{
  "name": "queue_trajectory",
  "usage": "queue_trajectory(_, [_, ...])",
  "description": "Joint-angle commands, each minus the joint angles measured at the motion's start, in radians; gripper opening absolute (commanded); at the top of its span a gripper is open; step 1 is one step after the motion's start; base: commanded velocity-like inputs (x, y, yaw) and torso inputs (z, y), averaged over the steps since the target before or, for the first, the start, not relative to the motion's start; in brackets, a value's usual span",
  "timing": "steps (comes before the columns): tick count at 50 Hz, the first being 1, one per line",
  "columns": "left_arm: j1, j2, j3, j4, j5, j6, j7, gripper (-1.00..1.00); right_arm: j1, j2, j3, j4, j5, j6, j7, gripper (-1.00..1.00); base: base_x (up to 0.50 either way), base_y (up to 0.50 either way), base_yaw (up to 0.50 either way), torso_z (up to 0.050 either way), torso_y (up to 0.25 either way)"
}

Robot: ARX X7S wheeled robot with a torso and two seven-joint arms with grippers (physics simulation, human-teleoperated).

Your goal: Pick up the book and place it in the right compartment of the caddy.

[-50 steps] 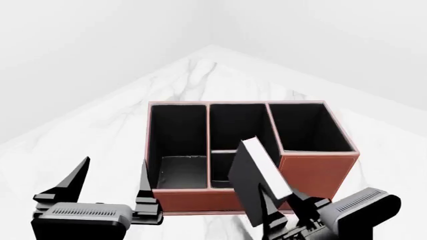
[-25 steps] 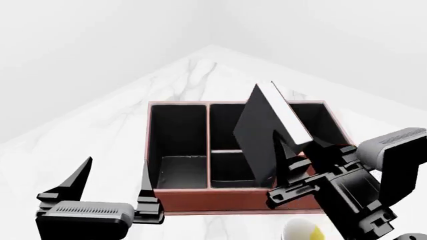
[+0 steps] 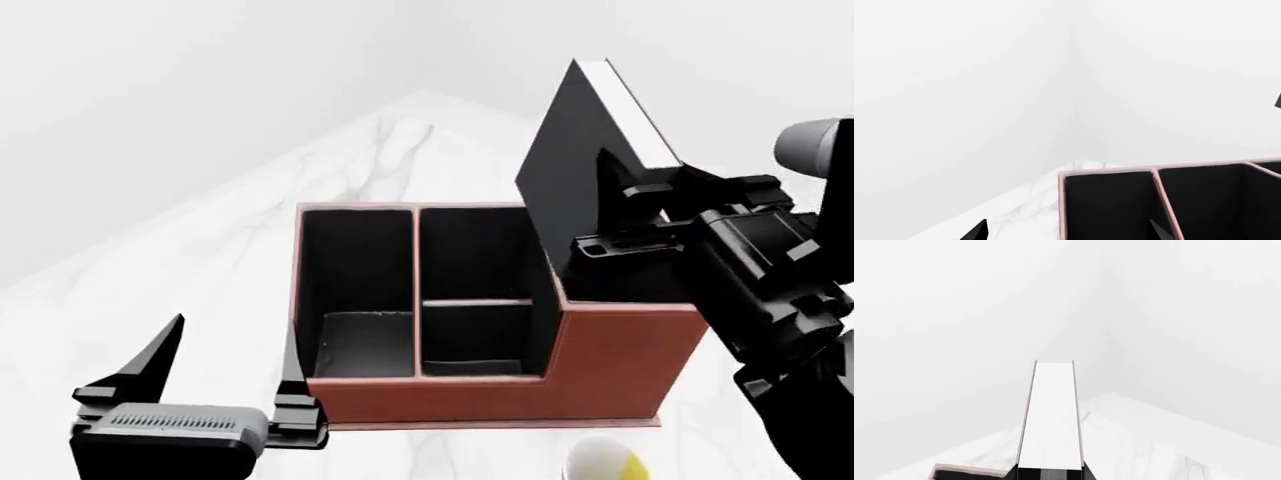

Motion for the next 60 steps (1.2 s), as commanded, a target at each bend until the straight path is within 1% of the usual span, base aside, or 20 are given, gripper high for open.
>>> queue_trajectory(1, [0.003,-0.004,-0.003,0.006,-0.003,0.001,-0.005,1.0,0.153,-0.003,-0.033,0.087,-0.01,0.069,0.092,-1.0,0.0,0.0,0.0,0.0,0.0])
queue_trajectory(6, [0.005,-0.005,-0.002,0.005,-0.002,0.005,-0.006,1.0,0.205,0.007,-0.068,0.102,-0.024,0.118,0.155,-1.0,0.0,0.0,0.0,0.0,0.002])
queue_trajectory(11, [0.005,-0.006,-0.003,0.003,-0.003,0.007,-0.008,1.0,0.23,0.013,-0.082,0.134,-0.007,0.14,0.157,-1.0,0.0,0.0,0.0,0.0,0.002])
queue_trajectory(18, [0.006,-0.007,0.0,0.002,-0.002,0.009,-0.01,1.0,0.243,0.014,-0.1,0.178,0.0,0.158,0.131,-1.0,0.0,0.0,0.0,0.0,0.001])
queue_trajectory(27, [0.005,-0.009,-0.001,0.006,-0.005,0.007,-0.013,1.0,0.243,0.014,-0.121,0.183,-0.005,0.171,0.111,-1.0,0.0,0.0,0.0,0.0,0.001])
queue_trajectory(45, [-0.004,-0.013,-0.001,0.005,-0.016,0.002,-0.016,1.0,0.314,-0.004,-0.169,0.274,-0.035,0.208,0.078,-1.0,0.0,0.0,0.0,0.001,0.001])
queue_trajectory(60, [-0.007,-0.015,0.003,0.002,-0.018,0.002,-0.019,1.0,0.318,-0.036,-0.213,0.386,-0.137,0.185,0.016,-1.0,0.0,0.0,0.0,0.0,0.002])
